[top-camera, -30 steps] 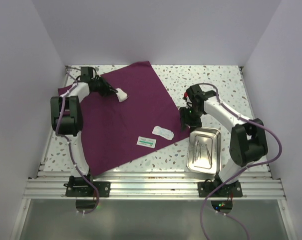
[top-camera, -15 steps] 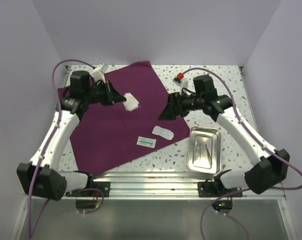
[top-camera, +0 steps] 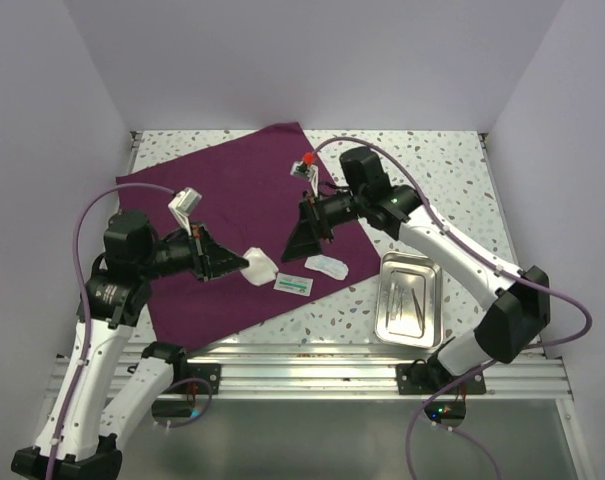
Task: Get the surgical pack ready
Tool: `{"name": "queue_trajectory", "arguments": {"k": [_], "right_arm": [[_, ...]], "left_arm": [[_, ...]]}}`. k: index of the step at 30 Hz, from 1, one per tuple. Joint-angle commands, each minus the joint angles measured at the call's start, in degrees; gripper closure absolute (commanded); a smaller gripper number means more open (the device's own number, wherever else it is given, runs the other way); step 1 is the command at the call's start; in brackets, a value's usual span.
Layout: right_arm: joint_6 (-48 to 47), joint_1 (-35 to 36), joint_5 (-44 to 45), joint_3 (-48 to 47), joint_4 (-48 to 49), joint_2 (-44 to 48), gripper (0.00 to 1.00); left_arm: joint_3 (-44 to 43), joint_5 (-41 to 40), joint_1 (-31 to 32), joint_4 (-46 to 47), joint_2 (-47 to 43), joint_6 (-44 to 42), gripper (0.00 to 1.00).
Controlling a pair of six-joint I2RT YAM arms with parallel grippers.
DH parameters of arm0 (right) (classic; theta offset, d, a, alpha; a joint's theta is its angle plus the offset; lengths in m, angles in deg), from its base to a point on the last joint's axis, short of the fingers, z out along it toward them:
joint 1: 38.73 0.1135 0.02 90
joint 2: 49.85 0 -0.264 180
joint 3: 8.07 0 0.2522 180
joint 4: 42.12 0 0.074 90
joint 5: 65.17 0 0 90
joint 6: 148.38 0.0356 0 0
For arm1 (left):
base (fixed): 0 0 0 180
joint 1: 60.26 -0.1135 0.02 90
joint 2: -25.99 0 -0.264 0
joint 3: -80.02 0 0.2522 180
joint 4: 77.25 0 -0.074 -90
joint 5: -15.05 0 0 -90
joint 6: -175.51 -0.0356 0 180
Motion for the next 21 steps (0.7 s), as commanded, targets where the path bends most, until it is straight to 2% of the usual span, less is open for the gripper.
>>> {"name": "queue_trajectory", "arguments": {"k": [1, 4, 11, 15, 18, 19, 21], "right_arm": [[0.46, 2.87, -3.15, -5.49, 3.09, -3.09, 0.08], [0.55, 6.65, -3.33, -7.78, 2.82, -5.64, 0.11], [0.99, 10.26, -3.6, -7.87, 4.14, -8.37, 0.14], [1.78, 11.41, -3.33, -8.14, 5.11, -8.9, 0.21], [3.1, 11.5, -2.9, -6.56, 6.34, -8.02, 0.37], [2.92, 11.5, -2.72, -5.86, 6.08, -7.85, 0.61], [2.49, 11.41, -1.84, -5.59, 4.33, -7.84, 0.9]], "left_arm": [[0.52, 4.43, 0.22, -2.5, -2.28, 1.64, 1.0], [0.61, 4.52, 0.22, -2.58, -3.08, 2.87, 1.0], [-0.01, 4.52, 0.31, -2.23, -3.35, 4.72, 1.0], [0.69, 3.82, 0.22, -2.15, -3.35, 4.81, 1.0], [1.04, 3.55, 0.22, -1.8, -2.65, 4.63, 1.0], [0.96, 3.55, 0.31, -1.53, -2.04, 4.55, 1.0], [0.61, 3.03, 0.22, -1.44, -1.24, 4.19, 1.0]]}}
